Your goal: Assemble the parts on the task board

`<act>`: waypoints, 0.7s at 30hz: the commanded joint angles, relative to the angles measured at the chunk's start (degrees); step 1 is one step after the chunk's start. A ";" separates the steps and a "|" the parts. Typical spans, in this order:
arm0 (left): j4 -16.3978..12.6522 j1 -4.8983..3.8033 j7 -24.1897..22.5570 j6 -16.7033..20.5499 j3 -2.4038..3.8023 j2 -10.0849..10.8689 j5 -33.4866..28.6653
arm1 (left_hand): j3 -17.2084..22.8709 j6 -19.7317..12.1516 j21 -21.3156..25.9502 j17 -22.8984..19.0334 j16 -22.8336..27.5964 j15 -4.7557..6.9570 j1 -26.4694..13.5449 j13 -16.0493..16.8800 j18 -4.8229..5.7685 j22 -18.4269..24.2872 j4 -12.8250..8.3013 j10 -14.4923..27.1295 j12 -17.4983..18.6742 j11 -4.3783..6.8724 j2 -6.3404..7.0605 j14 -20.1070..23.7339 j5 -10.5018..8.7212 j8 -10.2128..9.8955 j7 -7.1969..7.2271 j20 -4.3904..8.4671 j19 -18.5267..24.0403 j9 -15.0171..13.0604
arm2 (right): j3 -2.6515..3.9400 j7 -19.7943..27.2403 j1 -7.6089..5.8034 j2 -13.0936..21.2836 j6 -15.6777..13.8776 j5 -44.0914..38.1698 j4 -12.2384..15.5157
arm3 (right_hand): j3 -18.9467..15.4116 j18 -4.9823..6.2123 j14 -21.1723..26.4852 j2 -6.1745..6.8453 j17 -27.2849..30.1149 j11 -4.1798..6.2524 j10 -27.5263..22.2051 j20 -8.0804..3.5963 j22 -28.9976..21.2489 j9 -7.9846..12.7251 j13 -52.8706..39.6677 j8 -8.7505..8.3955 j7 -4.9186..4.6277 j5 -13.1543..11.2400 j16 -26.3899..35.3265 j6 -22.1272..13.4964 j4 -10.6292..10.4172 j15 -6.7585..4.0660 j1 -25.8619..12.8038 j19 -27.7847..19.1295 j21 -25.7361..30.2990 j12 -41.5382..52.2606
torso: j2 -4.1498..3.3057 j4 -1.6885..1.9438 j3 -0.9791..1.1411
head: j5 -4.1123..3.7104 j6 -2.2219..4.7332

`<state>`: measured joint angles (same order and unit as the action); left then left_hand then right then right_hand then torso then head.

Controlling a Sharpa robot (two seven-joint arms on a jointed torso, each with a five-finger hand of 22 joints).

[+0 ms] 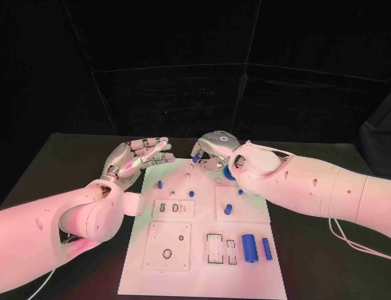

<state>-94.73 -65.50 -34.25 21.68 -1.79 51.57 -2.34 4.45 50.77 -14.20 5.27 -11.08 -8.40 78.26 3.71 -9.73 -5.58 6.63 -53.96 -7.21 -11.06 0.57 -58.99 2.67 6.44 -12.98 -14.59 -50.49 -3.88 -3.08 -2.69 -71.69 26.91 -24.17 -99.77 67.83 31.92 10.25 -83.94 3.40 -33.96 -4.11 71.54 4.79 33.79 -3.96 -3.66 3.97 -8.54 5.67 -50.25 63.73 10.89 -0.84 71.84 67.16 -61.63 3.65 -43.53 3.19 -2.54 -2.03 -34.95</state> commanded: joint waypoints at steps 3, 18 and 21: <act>-0.07 -0.16 -0.39 -0.96 0.06 -0.12 0.34 | 0.00 0.29 0.18 -0.09 0.29 -0.04 -0.03 -0.07 -0.70 0.05 -0.30 -0.17 0.26 -0.21 -0.43 -0.39 0.02 -0.20 -1.35 -0.03 -0.43 0.09 | 0.06 0.35 -0.13 -1.10 3.23 0.19 -1.03 | 0.40 -0.50 0.05 0.70 -0.25 -0.25 -0.31 0.15 0.06 0.04 0.07 -0.27 -0.15 0.46 -0.61 0.02 -0.27 -0.03 -0.36 -0.08 -0.41 -0.15 | -0.13 0.08 -0.06 | -0.08 -0.13; 0.13 -0.35 -0.36 -1.06 0.06 -0.14 0.34 | 0.00 0.29 0.18 -0.09 0.29 -0.04 -0.03 -0.07 -0.70 0.05 -0.30 -0.17 0.26 -0.21 -0.43 -0.39 0.02 -0.20 -1.35 -0.03 -0.43 0.09 | 0.06 -0.78 -0.14 -1.70 6.31 0.01 -1.54 | 0.39 -0.52 0.11 0.92 -0.55 -0.29 -0.43 0.22 0.27 0.05 0.05 -0.27 -0.17 0.45 -1.04 -0.07 -0.58 0.02 -0.64 -0.15 -0.63 -0.12 | -0.23 -0.02 0.04 | 0.39 -0.37; 0.16 -0.37 -0.35 -1.08 0.06 -0.15 0.34 | 0.01 0.31 0.25 -0.12 0.36 -0.04 -0.01 -0.06 -0.70 0.10 -0.40 -0.17 0.34 -0.22 -0.49 -0.39 0.02 -0.27 -1.35 -0.04 -0.45 0.09 | 0.06 -0.89 -0.14 -1.96 6.38 -0.02 -1.68 | 0.37 -0.51 0.16 1.07 -0.50 -0.31 -0.52 0.24 0.23 0.06 0.06 -0.29 -0.19 0.44 -1.09 -0.15 -0.68 0.04 -0.73 -0.23 -0.65 -0.13 | -0.25 0.03 0.01 | 0.28 -0.36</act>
<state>-94.53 -65.76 -34.23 21.45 -1.79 51.48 -2.34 4.45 50.77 -14.20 5.25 -11.08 -8.40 78.25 3.72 -9.72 -5.58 6.63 -53.96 -7.21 -11.06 0.59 -58.98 2.67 6.44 -12.98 -14.59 -50.49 -3.88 -3.01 -3.17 -71.79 25.10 -19.18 -99.63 66.18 32.23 10.25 -83.94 4.03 -34.44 -4.32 71.34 4.79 34.03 -3.90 -3.67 3.92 -8.50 5.92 -51.09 63.67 10.58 -0.83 71.21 67.15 -62.05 3.66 -43.73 3.21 -2.53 -1.68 -35.32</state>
